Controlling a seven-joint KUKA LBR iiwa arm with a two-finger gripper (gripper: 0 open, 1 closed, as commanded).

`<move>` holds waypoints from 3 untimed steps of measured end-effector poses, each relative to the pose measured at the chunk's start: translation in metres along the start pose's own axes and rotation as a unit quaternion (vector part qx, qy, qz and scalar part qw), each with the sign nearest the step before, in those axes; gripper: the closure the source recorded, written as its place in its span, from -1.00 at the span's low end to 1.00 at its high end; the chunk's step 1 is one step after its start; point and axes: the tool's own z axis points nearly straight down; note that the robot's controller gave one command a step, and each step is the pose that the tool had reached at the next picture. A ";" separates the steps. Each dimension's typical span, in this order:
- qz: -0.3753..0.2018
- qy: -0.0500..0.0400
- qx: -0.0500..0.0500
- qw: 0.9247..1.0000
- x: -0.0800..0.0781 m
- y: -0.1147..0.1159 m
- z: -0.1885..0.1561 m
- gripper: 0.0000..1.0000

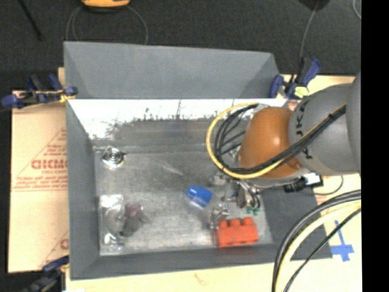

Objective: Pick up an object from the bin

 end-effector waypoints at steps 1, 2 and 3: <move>0.057 0.003 0.004 0.998 -0.003 0.062 0.008 -1.00; 0.076 0.006 0.001 0.997 -0.018 0.030 0.009 -1.00; 0.075 0.002 0.002 0.997 -0.020 0.030 0.007 1.00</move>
Offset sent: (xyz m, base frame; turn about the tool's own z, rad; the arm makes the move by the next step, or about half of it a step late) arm 0.0056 0.0622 -0.0128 0.1156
